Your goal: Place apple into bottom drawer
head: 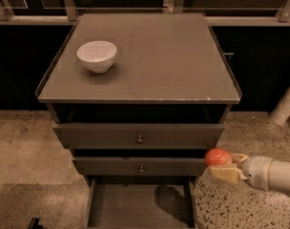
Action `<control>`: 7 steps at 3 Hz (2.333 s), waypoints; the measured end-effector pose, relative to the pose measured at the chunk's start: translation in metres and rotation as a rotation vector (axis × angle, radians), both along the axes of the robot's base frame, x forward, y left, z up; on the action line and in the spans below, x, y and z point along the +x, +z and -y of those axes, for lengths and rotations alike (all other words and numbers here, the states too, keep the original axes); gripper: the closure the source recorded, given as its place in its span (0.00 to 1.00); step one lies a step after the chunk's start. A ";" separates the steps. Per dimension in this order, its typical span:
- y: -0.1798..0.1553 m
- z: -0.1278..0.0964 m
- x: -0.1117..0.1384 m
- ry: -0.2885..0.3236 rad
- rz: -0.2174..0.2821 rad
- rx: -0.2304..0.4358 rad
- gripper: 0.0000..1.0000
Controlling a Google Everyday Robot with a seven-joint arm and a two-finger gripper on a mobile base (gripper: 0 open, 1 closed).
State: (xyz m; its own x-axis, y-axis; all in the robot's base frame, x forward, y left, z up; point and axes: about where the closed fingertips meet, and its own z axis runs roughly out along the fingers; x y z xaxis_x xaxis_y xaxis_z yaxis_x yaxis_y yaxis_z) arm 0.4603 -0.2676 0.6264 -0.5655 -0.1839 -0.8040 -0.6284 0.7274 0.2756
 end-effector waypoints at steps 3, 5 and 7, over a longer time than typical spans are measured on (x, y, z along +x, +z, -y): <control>-0.153 -0.045 0.017 0.016 -0.203 0.104 1.00; -0.197 -0.044 0.011 -0.024 -0.268 0.160 1.00; -0.333 -0.070 -0.004 -0.075 -0.444 0.360 1.00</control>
Offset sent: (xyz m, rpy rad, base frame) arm 0.0203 0.0556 -0.1821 0.1492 0.2176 0.0231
